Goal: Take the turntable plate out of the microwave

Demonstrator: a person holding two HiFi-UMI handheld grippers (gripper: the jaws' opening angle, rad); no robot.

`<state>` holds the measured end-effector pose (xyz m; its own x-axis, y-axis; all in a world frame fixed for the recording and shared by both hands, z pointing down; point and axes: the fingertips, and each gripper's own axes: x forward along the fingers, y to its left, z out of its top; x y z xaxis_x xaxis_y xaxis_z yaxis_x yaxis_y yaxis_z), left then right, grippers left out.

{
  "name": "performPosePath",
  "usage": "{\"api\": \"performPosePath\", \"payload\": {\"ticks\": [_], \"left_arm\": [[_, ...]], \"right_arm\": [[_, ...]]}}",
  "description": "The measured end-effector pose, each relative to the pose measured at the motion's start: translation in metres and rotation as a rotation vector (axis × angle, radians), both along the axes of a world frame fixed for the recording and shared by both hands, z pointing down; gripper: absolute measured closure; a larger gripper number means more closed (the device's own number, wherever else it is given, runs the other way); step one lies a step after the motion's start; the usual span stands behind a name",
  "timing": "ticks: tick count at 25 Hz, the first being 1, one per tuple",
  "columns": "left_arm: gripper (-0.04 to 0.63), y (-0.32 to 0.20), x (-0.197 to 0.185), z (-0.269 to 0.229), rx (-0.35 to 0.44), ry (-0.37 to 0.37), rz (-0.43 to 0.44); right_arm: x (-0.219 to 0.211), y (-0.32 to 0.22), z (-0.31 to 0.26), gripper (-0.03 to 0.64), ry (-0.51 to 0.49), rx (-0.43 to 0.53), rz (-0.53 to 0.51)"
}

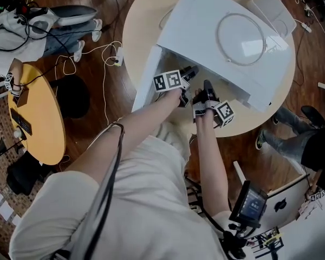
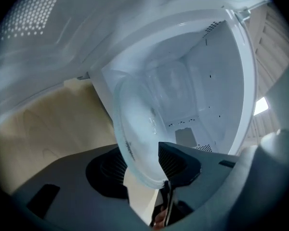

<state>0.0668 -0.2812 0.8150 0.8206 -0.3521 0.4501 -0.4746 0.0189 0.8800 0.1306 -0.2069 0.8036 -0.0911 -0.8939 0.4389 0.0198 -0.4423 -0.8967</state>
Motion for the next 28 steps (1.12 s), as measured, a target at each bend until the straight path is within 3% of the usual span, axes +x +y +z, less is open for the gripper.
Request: {"api": "performPosePath", "payload": {"ticks": [8, 14, 18, 24, 28], "left_arm": [[0.422, 0.001, 0.009, -0.002, -0.139, 0.179, -0.1], [0.509, -0.011, 0.003, 0.0, -0.155, 0.233, -0.178], [0.548, -0.002, 0.006, -0.002, -0.23, 0.303, -0.205], [0.565, -0.002, 0.007, -0.014, -0.109, 0.321, -0.11], [0.566, 0.002, 0.002, -0.016, -0.144, 0.344, -0.116]], "right_arm": [[-0.01, 0.01, -0.002, 0.592, -0.017, -0.004, -0.023], [-0.016, 0.007, -0.006, 0.592, -0.002, -0.006, -0.061], [-0.014, 0.016, -0.008, 0.592, 0.002, -0.053, -0.08], [-0.007, 0.022, -0.014, 0.589, 0.131, -0.094, -0.188], [0.009, 0.026, -0.018, 0.534, 0.21, -0.12, -0.195]]}}
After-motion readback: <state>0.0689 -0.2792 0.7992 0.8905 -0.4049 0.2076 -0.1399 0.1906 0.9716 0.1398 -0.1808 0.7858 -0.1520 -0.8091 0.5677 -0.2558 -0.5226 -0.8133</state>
